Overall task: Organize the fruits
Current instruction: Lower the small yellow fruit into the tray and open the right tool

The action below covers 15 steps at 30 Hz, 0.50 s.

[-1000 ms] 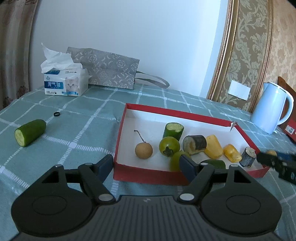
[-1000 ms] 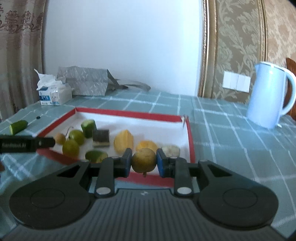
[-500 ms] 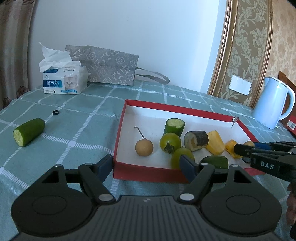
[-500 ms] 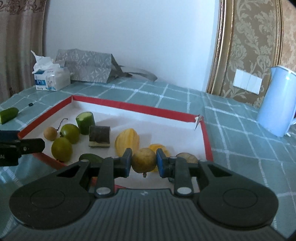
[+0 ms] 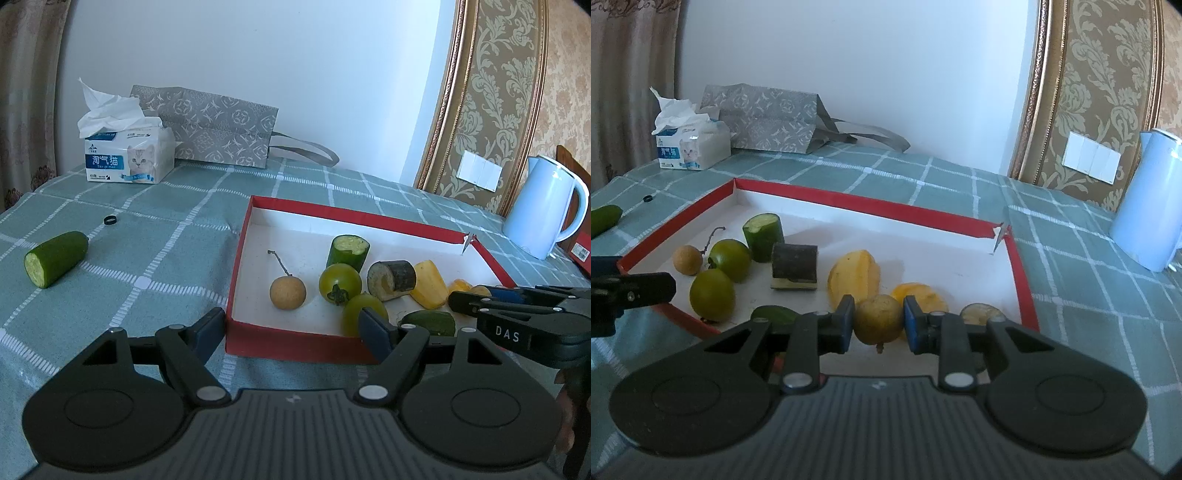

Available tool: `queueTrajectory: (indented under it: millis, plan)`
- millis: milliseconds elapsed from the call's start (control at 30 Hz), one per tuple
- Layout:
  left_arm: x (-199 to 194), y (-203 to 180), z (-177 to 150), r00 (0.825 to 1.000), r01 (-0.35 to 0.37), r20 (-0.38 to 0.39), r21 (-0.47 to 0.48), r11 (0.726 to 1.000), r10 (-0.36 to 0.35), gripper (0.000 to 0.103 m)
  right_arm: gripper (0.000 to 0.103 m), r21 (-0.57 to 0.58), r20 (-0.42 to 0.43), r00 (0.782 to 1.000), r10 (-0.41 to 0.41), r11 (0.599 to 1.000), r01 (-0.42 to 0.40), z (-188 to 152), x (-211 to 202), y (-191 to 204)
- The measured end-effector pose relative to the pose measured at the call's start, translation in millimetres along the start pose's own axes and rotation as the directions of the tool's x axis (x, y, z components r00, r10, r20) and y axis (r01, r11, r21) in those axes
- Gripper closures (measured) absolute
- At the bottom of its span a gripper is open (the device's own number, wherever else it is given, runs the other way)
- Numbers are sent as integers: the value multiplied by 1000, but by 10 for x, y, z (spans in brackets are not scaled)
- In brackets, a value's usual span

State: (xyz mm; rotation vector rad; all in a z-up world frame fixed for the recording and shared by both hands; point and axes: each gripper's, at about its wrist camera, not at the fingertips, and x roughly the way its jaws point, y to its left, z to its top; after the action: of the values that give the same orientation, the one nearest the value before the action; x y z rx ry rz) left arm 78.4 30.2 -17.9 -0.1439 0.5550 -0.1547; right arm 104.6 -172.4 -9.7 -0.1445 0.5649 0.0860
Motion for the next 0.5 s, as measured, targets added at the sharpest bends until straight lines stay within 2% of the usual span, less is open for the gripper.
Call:
queueTrajectory:
  millis: [100,200,267,400,433,500]
  plan:
    - [2,-3,-5,1000,-5,-1,-1,1000,5,22,76,-11,-1,1000,-7,1000,7,0,5,29]
    - [4,-5,-8,1000,-8,-1,-1,1000,8,22,57,21,4,1000,1,1000,-1,-7,-6,-5]
    - [5,-5,-7,1000,-9,-1,0,1000,9,21,42,29,12,1000,-21,999,20,-11,-27,-34]
    - [-9,-11,-13,1000,-25,4,-2,1000,25,21,25,63,77,995,-63,996,58,-37,-221,-115]
    - [-15,-11,-16,999,-31,6,-1,1000,31,21,15,73,93,993,-77,995,71,-45,-283,-132]
    - [-27,-20,-14,999,-44,9,-1,999,44,21,11,94,130,986,-106,991,94,-79,-432,-152]
